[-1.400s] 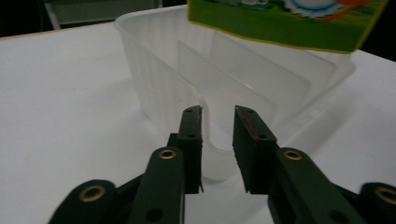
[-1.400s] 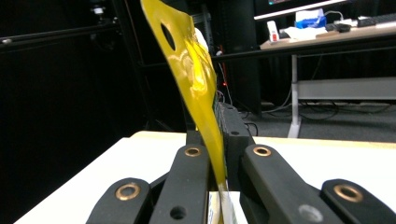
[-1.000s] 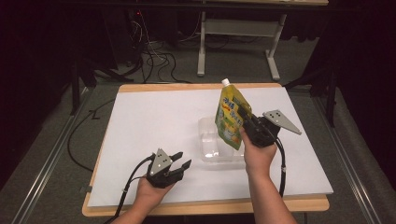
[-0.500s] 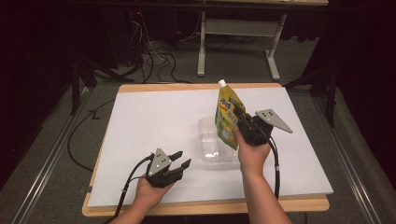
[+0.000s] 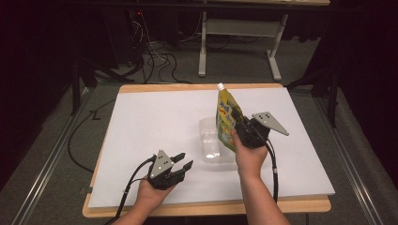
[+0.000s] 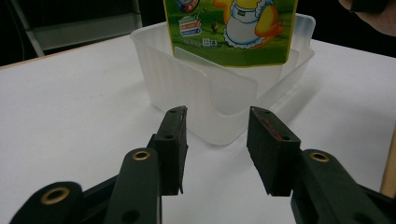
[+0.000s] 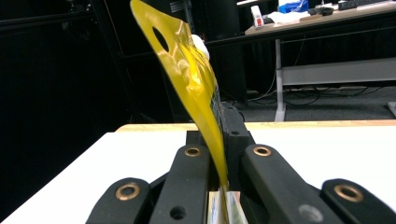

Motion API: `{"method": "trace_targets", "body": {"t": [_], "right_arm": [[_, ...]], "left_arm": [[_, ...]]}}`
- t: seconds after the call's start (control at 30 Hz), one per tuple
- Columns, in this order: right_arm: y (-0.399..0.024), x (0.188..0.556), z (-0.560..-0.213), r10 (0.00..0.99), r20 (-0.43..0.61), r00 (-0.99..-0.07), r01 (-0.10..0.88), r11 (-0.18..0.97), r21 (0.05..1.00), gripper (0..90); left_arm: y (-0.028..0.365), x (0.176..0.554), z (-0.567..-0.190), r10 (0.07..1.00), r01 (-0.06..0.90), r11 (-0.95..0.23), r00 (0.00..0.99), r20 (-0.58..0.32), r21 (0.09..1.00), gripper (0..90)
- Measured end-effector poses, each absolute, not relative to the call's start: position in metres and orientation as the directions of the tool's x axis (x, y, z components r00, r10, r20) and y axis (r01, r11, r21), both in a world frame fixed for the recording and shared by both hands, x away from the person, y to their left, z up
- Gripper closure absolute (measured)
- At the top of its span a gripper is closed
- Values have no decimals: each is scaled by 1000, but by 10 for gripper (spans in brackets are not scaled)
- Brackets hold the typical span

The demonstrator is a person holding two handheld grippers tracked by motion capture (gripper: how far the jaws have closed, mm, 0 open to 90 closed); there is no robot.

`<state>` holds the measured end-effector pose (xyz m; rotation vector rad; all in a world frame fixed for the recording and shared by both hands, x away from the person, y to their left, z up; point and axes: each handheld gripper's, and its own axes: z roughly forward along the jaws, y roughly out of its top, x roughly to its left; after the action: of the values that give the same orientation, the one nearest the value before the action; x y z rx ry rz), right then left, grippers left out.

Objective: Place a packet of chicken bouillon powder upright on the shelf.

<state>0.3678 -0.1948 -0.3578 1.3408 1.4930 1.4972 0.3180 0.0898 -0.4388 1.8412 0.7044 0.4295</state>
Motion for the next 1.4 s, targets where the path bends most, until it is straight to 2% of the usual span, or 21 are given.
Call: {"method": "trace_targets", "body": {"t": [0.6, 1.4], "right_arm": [[-206, 365, -377, 920, 244, -305, 213, -184, 960, 900], [-206, 356, -388, 916, 110, -386, 255, -8, 967, 885]], "left_arm": [[94, 319, -441, 655, 283, -253, 754, -51, 925, 581], [127, 319, -439, 725, 323, -200, 683, -82, 925, 538]]}}
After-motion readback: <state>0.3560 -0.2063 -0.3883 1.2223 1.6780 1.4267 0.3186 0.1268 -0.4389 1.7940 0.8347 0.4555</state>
